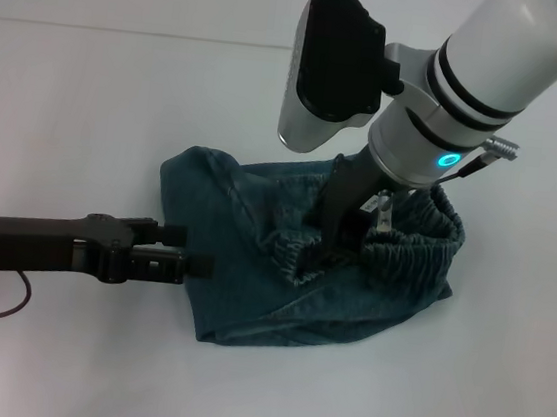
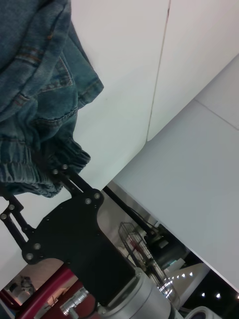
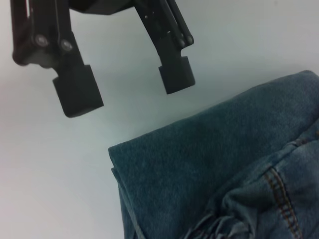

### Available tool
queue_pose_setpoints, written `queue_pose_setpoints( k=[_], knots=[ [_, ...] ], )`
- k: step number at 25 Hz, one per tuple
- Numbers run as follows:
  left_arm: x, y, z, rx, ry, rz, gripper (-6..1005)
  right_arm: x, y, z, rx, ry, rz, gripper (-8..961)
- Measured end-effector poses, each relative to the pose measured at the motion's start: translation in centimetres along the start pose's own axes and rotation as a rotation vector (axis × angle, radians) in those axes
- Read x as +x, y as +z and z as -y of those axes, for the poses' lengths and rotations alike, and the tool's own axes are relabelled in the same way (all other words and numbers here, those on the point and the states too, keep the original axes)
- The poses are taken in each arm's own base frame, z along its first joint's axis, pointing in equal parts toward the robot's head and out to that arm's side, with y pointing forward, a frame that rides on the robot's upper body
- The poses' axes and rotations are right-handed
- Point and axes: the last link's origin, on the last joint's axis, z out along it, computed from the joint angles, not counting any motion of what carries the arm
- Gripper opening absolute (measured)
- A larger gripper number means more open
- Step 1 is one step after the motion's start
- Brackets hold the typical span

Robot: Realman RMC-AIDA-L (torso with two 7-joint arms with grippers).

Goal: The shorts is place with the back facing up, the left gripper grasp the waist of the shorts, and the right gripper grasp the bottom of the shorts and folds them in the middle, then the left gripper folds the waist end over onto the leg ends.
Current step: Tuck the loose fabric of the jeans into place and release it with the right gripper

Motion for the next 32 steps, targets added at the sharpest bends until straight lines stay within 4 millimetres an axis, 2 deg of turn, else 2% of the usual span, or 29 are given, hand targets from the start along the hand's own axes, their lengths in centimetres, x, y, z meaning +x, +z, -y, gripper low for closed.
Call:
queue_pose_setpoints(
  k=[4,10,15,21,26,32],
  knots=[
    [0.0,0.0,0.0,0.002,-0.001,0.001,947,0.1,0.1,-0.1,-0.009,-0.008,0.015,528],
    [-0.2,0.2,0.2,0.008,-0.01,0.0,947,0.3,0.3,-0.1,-0.014,-0.001,0.015,314],
    [-0.1,0.3,0.2,0.006,-0.009,0.003,947,0.8,0.2,0.2,0.001,0.034,0.042,82],
    [-0.2,0.4,0.3,0.012,-0.011,0.001,947,2.8,-0.9,1.9,0.048,0.181,0.171,25],
    [-0.2,0.3,0.4,0.015,-0.011,0.001,947,5.4,-1.6,3.3,0.091,0.335,0.28,25],
    [-0.2,0.3,0.4,0.016,-0.011,0.001,947,8.3,-1.5,3.7,0.125,0.452,0.319,26]
  ],
)
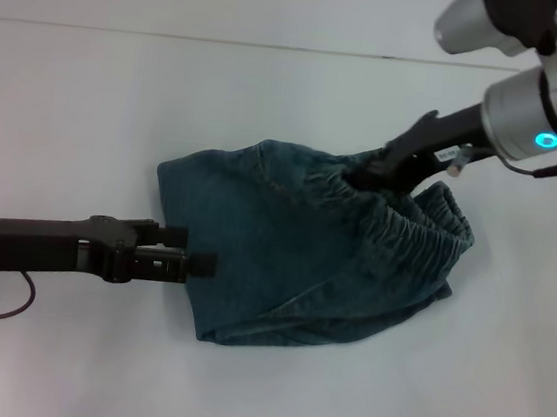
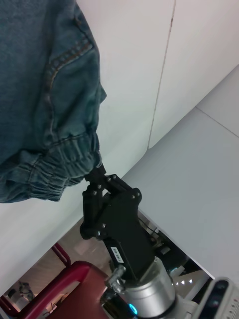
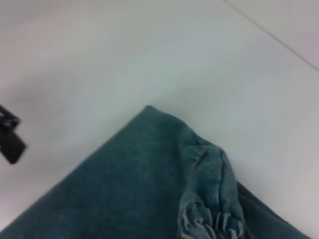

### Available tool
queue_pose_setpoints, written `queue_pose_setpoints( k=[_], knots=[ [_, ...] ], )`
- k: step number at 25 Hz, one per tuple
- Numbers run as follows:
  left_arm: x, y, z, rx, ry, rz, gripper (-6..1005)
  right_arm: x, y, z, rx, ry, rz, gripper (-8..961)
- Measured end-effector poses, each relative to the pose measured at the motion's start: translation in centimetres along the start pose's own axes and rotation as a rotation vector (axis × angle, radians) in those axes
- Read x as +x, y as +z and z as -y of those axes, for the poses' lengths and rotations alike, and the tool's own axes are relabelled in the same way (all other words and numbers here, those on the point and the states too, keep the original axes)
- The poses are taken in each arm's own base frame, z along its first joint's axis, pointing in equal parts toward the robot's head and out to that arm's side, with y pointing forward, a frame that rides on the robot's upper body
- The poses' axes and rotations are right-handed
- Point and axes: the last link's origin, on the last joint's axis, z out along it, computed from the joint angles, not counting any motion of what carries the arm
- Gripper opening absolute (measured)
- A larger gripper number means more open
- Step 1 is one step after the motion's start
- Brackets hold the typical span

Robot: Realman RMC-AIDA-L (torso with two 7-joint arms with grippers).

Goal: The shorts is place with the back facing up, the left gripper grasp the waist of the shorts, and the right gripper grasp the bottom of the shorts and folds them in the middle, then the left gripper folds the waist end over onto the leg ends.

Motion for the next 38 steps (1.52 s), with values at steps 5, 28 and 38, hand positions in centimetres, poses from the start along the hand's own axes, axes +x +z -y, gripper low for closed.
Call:
queue_pose_setpoints(
  k=[5,28,38],
  knots=[
    [0.0,0.0,0.0,0.0,0.0,0.0,947,1.7,-0.1,1.2,0.064,0.08,0.024,26],
    [-0.2,-0.9,0.1,0.014,-0.013,-0.028,947,10.3,-10.4,0.7,-0.145,0.257,0.438,674],
    [0.1,-1.9,0.2,0.027,0.002,-0.031,947,19.3,-9.4,-3.1,-0.186,0.319,0.547,693]
  ],
)
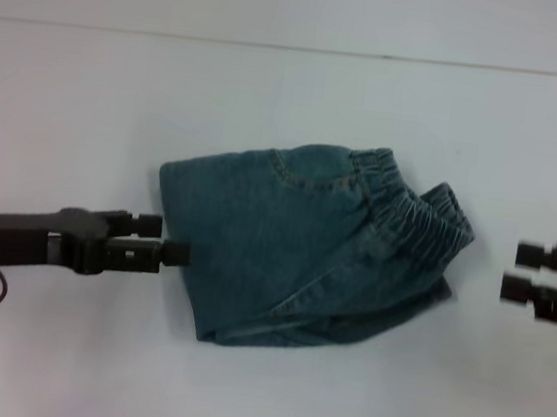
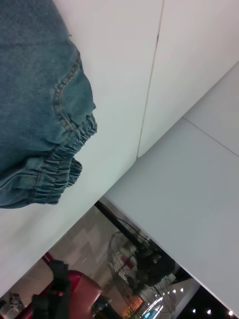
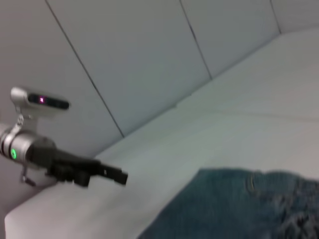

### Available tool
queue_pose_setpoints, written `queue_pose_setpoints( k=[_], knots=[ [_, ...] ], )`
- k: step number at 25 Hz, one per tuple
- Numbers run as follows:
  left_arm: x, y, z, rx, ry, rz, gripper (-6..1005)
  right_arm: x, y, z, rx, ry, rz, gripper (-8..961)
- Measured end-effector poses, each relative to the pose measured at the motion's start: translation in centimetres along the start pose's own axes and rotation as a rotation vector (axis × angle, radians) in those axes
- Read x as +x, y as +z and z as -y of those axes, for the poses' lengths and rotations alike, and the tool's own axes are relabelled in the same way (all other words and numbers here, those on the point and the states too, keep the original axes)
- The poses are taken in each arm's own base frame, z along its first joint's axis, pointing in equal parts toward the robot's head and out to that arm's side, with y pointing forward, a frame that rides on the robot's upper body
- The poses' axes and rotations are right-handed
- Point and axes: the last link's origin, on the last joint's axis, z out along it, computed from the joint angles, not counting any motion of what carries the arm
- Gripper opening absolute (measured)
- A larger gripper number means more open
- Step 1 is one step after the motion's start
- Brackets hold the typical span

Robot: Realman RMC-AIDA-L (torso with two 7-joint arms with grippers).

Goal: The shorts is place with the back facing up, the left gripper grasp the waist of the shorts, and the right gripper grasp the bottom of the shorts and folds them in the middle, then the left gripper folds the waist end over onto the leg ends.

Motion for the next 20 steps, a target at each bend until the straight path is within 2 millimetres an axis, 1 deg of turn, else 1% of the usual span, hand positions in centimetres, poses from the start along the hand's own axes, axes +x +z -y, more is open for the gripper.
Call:
queue_pose_setpoints(
  k=[4,20],
  knots=[
    [-0.23,-0.09,0.1,0.008,0.0,0.022,947,1.05,-0.15,0.19,0.018,0.001,-0.037,693],
    [-0.15,-0.33,0.24,0.022,-0.007,0.026,947,0.94,0.49,0.21,0.011,-0.003,-0.047,693]
  ],
)
